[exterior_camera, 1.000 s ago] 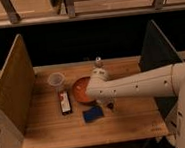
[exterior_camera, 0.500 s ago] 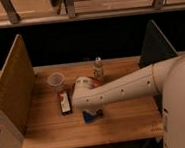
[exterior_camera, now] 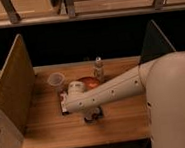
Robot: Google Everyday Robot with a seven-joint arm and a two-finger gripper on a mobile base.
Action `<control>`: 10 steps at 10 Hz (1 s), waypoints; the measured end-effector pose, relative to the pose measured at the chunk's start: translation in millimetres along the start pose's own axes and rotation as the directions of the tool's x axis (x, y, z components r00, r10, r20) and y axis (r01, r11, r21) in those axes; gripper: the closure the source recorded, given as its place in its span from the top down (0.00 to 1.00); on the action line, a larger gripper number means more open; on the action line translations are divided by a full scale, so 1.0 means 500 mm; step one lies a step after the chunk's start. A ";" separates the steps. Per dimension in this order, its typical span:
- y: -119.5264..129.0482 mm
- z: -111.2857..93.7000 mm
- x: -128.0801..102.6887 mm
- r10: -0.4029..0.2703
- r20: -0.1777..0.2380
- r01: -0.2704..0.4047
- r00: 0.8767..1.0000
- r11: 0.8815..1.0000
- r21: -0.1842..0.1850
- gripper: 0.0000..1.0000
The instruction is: Place the pepper on the white sponge
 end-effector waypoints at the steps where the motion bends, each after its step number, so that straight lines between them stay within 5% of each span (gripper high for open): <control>1: 0.001 0.007 -0.001 -0.004 -0.007 0.004 1.000 1.000 -0.002 0.00; 3: 0.010 0.019 -0.002 -0.021 -0.024 0.021 1.000 1.000 -0.007 0.10; 10: 0.003 0.018 -0.010 -0.021 -0.029 0.021 0.999 1.000 -0.011 0.78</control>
